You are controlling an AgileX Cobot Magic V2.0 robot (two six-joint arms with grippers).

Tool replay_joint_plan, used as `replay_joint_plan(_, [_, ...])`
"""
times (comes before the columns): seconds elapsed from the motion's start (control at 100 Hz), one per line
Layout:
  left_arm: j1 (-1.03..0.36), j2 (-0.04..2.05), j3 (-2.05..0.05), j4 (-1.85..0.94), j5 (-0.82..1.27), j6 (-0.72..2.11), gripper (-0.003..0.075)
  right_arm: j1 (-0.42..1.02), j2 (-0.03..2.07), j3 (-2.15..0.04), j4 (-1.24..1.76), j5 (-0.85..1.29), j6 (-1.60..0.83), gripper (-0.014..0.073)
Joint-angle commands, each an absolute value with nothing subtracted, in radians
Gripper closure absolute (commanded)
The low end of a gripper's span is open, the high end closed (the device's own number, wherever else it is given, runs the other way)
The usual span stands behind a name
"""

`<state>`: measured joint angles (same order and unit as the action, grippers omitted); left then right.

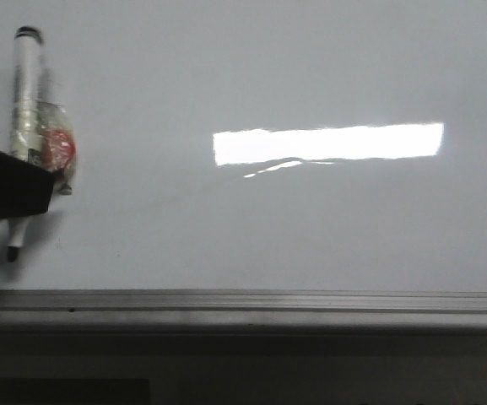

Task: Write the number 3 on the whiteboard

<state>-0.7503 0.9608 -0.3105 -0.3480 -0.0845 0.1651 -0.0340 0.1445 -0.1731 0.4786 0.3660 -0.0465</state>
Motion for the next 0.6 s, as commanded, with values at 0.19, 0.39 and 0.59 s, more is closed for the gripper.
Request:
replay_joint_plan(0.19, [-0.751, 0.973, -0.330, -0.358, -0.082, 0.164, 0.0741, -0.039, 0.164, -0.233, 0.493, 0.346, -0.080, 0.0634])
replay_joint_plan(0.39, [-0.787, 0.913, -0.332, -0.165, -0.091, 0.169, 0.0741, -0.037, 0.209, -0.303, 0.595, 0.440, -0.293, 0.0557])
replay_joint_plan(0.59, [-0.841, 0.892, -0.333, 0.026, -0.116, 0.169, 0.0741, 0.043, 0.278, -0.348, 0.956, 0.513, -0.668, 0.0554])
